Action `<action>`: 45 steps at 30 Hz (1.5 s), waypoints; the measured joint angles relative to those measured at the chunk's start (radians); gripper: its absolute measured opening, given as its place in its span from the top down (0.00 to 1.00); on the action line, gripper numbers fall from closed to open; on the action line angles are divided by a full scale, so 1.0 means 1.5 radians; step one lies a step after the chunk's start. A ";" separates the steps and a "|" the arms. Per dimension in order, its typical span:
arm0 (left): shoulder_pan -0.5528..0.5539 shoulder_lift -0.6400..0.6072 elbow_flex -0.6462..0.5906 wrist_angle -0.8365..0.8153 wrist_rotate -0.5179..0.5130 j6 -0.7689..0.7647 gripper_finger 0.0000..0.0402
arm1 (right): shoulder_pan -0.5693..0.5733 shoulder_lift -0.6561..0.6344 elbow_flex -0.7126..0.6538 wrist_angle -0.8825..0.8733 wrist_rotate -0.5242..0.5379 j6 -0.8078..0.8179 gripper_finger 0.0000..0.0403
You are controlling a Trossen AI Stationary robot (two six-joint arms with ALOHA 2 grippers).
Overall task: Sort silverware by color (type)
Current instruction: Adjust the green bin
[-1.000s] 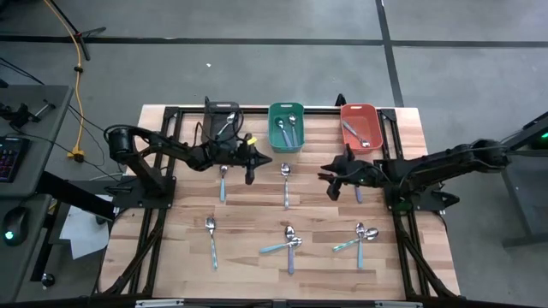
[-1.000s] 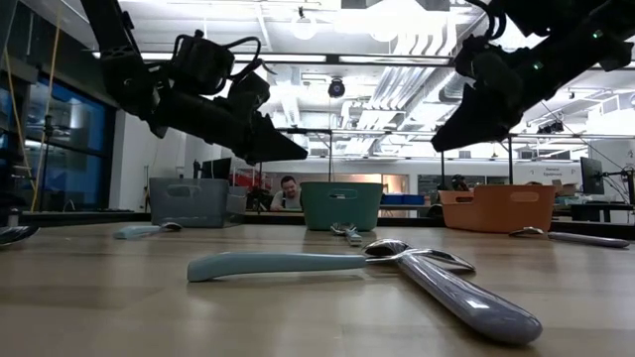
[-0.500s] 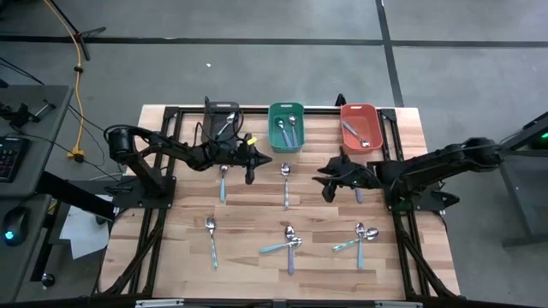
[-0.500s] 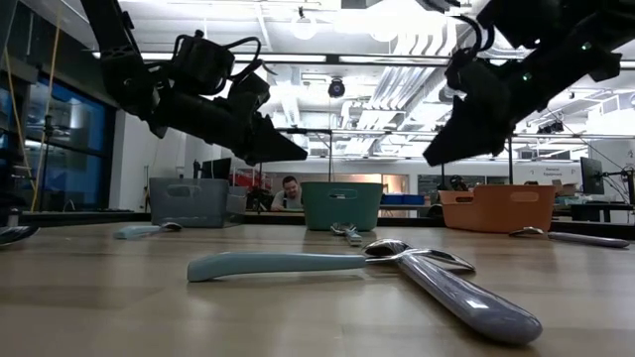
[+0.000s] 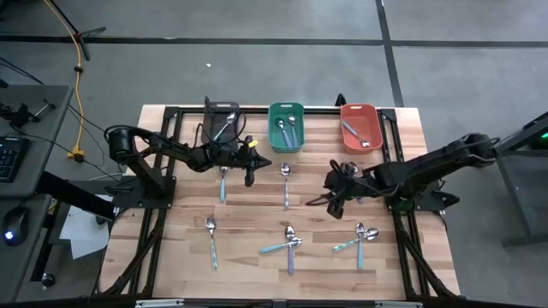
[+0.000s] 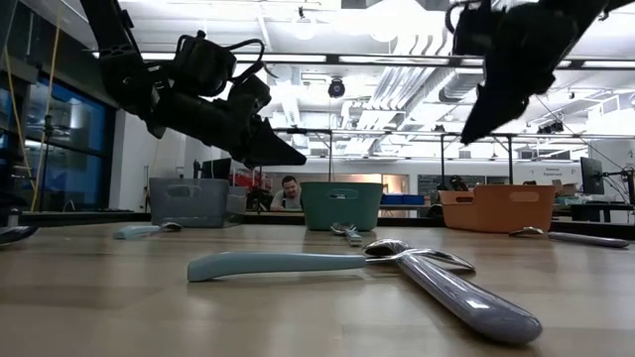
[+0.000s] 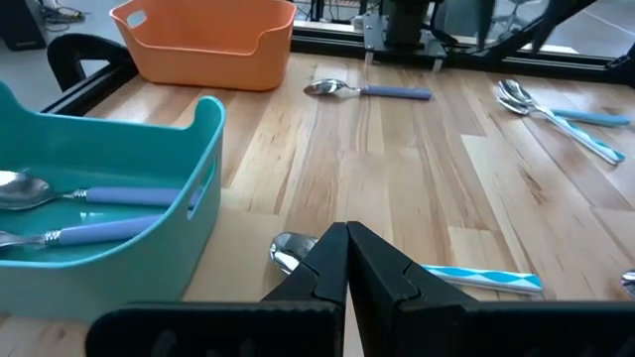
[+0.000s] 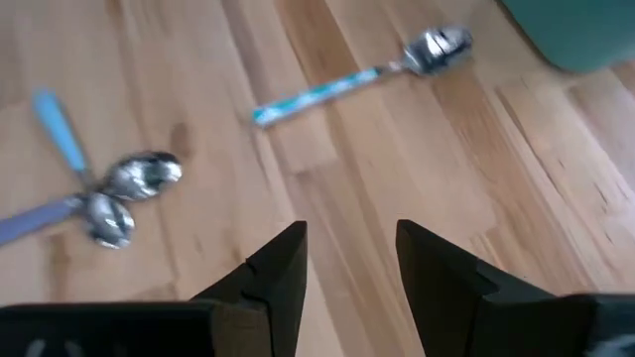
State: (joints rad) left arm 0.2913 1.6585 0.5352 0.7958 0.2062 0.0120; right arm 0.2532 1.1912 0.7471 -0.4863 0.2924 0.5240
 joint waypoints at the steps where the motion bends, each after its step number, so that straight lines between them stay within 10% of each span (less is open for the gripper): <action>1: 0.000 0.000 0.000 0.000 0.000 0.000 1.00 | 0.005 0.000 0.002 0.005 0.002 -0.001 0.65; 14: 0.000 0.000 0.000 -0.044 -0.001 0.012 1.00 | 0.050 0.118 0.002 0.192 -0.039 -0.122 0.65; 26: -0.007 0.000 0.000 -0.047 -0.021 0.036 1.00 | 0.039 0.144 0.095 0.081 -0.004 -0.234 0.65; 37: 0.002 0.000 0.000 -0.044 -0.261 0.048 1.00 | -0.123 0.144 0.135 0.007 -0.018 -0.375 0.75; 45: 0.030 0.000 0.000 -0.045 -0.284 -0.003 1.00 | -0.312 0.144 0.124 0.073 -0.077 -0.441 0.91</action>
State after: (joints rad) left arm 0.3363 1.6585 0.5354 0.7284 -0.2203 0.0074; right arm -0.2147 1.4071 0.9337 -0.3764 0.1776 -0.1383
